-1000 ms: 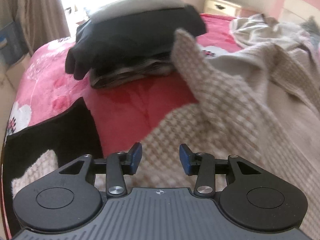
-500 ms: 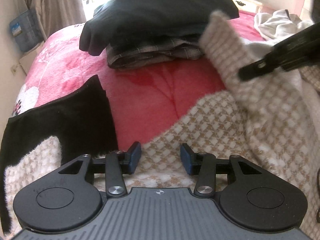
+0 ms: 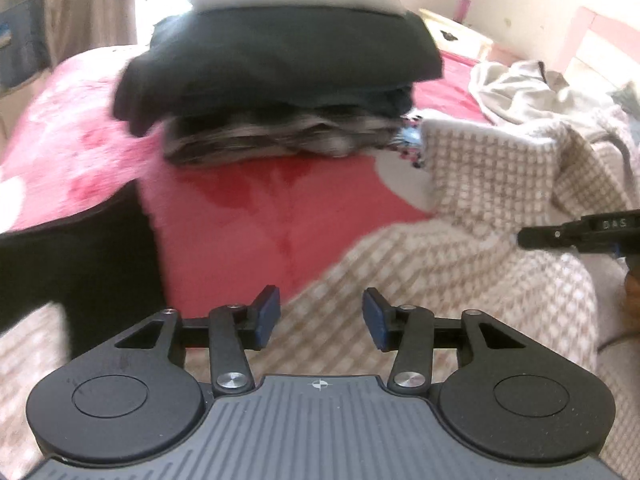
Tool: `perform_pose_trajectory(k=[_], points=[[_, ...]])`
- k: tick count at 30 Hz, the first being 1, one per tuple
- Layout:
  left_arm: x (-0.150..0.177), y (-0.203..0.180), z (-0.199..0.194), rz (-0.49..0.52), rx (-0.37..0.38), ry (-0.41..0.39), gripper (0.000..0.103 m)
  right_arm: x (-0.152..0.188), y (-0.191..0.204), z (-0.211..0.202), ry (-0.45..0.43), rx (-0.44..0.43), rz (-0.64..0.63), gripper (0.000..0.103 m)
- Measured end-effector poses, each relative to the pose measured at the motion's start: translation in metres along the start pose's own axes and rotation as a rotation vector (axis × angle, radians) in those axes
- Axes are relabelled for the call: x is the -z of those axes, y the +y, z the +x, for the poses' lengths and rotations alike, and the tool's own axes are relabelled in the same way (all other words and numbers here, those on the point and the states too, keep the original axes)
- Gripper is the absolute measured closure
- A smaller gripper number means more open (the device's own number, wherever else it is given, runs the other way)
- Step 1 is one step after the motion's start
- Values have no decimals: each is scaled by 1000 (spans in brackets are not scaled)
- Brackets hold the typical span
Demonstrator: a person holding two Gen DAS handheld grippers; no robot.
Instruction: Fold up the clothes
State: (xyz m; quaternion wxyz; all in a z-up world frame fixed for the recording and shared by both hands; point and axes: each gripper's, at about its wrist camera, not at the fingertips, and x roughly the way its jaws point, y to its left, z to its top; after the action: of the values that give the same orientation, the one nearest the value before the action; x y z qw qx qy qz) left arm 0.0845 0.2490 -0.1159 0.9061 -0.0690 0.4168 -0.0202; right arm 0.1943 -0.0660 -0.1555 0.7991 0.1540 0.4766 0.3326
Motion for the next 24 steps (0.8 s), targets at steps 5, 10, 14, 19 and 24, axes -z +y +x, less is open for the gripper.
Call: perform_pose_trajectory(k=[5, 10, 14, 19, 24], points=[[-7, -1, 30, 2, 16, 33, 46, -15, 18, -33, -60, 171, -77, 64], [-3, 5, 28, 0, 51, 28, 44, -51, 62, -69, -149, 182, -232, 62], [0, 1, 25, 37, 62, 23, 48, -74, 102, -35, 28, -6, -239, 50], [9, 0, 22, 93, 80, -1, 58, -71, 143, 32, 211, -102, -548, 47], [18, 1, 20, 116, 90, -34, 68, -66, 145, 98, 444, -141, -889, 42]])
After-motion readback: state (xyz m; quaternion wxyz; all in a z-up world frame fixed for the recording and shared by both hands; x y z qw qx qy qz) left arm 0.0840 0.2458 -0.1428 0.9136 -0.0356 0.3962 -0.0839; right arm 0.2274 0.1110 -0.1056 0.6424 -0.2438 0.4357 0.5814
